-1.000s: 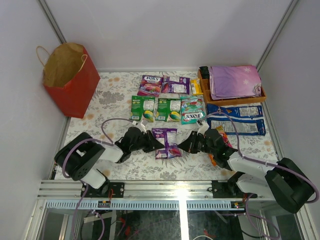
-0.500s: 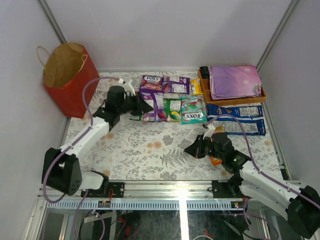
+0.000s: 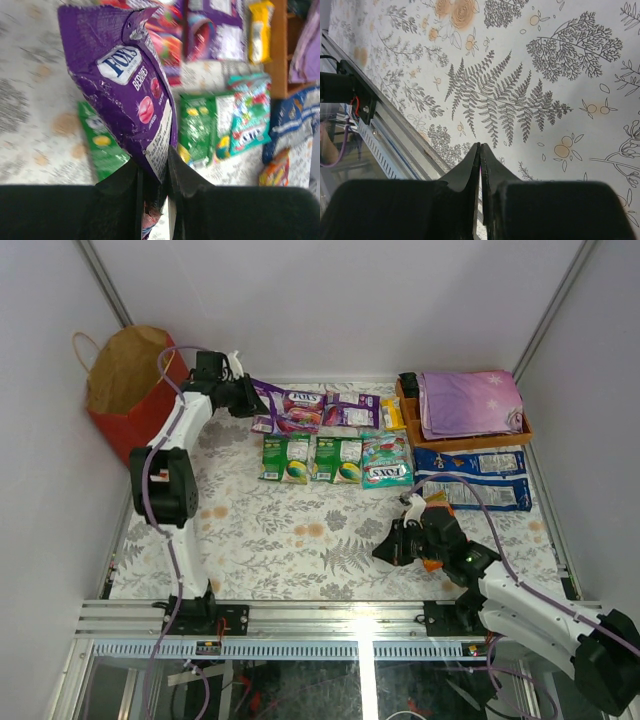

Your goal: Take the snacks out of the paper bag

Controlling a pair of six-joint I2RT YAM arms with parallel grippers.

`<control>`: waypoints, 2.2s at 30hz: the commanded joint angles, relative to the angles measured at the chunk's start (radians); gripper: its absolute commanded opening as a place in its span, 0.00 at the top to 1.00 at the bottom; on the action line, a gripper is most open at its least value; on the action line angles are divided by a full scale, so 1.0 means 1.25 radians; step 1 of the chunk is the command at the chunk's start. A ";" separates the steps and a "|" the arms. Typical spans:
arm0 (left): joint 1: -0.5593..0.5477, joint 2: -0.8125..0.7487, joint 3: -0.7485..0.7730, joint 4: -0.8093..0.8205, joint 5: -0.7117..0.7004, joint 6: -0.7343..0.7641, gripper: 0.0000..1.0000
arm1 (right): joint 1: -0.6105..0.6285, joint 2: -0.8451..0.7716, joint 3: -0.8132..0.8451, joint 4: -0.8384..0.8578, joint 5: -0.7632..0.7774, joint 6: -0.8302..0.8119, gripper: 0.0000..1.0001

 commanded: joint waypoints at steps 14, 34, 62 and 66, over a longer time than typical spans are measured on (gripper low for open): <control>0.130 0.491 0.526 -0.217 0.055 0.214 0.96 | 0.005 0.178 0.039 0.091 -0.079 -0.056 0.95; 0.041 -0.057 -0.132 0.263 -0.447 -0.050 0.34 | 0.006 0.214 0.028 0.141 -0.118 -0.032 0.93; -0.087 0.286 0.130 0.192 -0.646 -0.095 0.17 | 0.006 0.223 0.026 0.124 -0.076 -0.038 0.95; -0.084 0.342 0.207 0.158 -0.644 -0.072 0.16 | 0.006 0.214 0.024 0.121 -0.066 -0.032 0.95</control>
